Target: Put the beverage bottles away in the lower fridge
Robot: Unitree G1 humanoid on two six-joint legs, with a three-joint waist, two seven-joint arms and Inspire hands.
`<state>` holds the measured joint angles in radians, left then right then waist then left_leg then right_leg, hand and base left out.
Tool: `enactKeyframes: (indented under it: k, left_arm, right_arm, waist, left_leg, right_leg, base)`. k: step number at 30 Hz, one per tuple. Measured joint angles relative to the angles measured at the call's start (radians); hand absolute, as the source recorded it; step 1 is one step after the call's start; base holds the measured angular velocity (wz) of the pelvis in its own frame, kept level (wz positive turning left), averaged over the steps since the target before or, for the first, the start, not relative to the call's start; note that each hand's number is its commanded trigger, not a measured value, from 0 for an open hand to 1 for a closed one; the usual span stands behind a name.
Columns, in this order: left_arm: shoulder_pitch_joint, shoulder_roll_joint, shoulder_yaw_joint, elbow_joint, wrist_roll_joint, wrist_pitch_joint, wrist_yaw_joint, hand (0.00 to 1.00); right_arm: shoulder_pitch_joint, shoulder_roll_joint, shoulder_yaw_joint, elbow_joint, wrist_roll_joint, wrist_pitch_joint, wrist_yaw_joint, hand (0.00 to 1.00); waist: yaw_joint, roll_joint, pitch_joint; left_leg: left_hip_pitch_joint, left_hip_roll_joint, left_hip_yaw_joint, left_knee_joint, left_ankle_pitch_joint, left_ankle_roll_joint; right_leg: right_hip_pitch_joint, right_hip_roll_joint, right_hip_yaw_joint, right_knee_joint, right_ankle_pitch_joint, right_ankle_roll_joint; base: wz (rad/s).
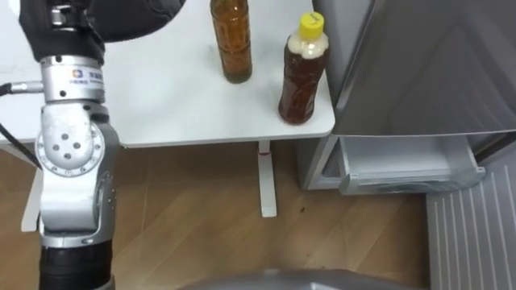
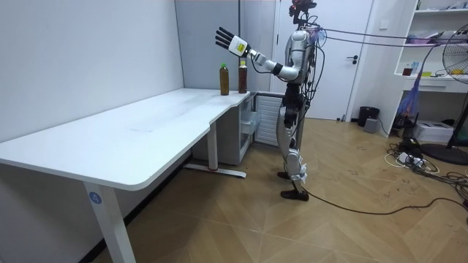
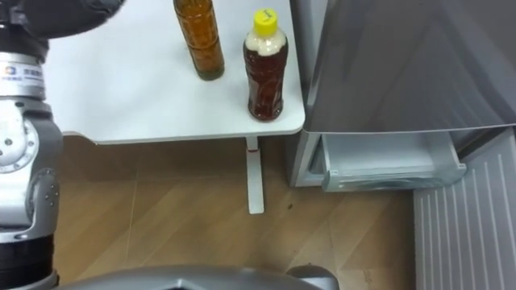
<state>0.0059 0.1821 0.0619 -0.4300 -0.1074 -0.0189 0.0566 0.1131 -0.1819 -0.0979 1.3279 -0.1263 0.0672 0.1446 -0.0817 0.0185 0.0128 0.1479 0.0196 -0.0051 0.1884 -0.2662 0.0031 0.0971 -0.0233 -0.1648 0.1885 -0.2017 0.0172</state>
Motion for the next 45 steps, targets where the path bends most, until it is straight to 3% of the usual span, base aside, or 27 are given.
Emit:
enactKeyframes:
  k: [4, 15, 22, 30, 37, 45]
  left_arm:
    - [-0.025, -0.002, -0.010, -0.003, -0.008, 0.019, -0.072, 0.00]
    - [-0.038, -0.004, -0.036, -0.002, -0.017, 0.035, -0.154, 0.00]
    - [-0.036, -0.004, -0.063, 0.001, -0.019, 0.044, -0.173, 0.00]
    - [-0.035, -0.004, -0.071, 0.019, -0.019, 0.044, -0.186, 0.00]
    - [-0.031, -0.004, -0.078, 0.077, -0.019, 0.087, -0.206, 0.00]
    - [-0.030, -0.004, -0.078, 0.077, -0.018, 0.099, -0.207, 0.00]
  right_arm:
    - [-0.003, 0.000, 0.000, 0.002, 0.002, 0.000, 0.002, 0.00]
    - [-0.009, -0.003, 0.003, 0.016, 0.005, 0.000, 0.009, 0.00]
    - [-0.017, -0.003, 0.008, 0.026, 0.005, 0.000, -0.001, 0.00]
    - [-0.019, -0.003, 0.018, 0.026, 0.003, 0.000, -0.011, 0.00]
    - [-0.020, -0.005, 0.019, 0.026, 0.003, 0.001, -0.021, 0.00]
    - [-0.024, -0.007, 0.020, 0.024, 0.003, 0.020, -0.025, 0.00]
  waist:
    - [-0.002, 0.001, -0.0009]
    - [-0.011, 0.001, -0.0025]
    - [-0.017, -0.003, 0.0001]
    - [-0.018, 0.001, -0.0024]
    - [-0.018, 0.009, -0.0052]
    - [-0.014, 0.014, -0.0035]
  left_leg:
    - [-0.002, 0.000, 0.001, 0.001, 0.000, 0.000]
    - [0.004, 0.005, 0.001, -0.001, 0.000, 0.000]
    - [0.004, 0.004, 0.003, -0.001, 0.000, 0.000]
    - [0.006, 0.005, 0.005, -0.001, 0.000, 0.000]
    - [0.007, 0.007, 0.023, -0.001, 0.000, 0.000]
    - [0.018, 0.007, 0.036, -0.003, 0.000, 0.000]
  right_leg:
    - [-0.002, 0.001, 0.001, -0.001, 0.000, 0.000]
    - [0.004, 0.005, 0.001, -0.001, 0.001, -0.001]
    - [0.004, 0.005, 0.001, -0.002, 0.001, -0.002]
    - [0.008, 0.006, 0.001, -0.001, 0.002, -0.003]
    - [0.008, 0.006, 0.002, 0.001, 0.002, -0.004]
    - [0.016, 0.007, 0.014, 0.000, 0.002, -0.004]
  base:
    - [0.00]
    - [0.00]
    - [0.00]
    - [0.00]
    - [0.00]
    - [-0.03]
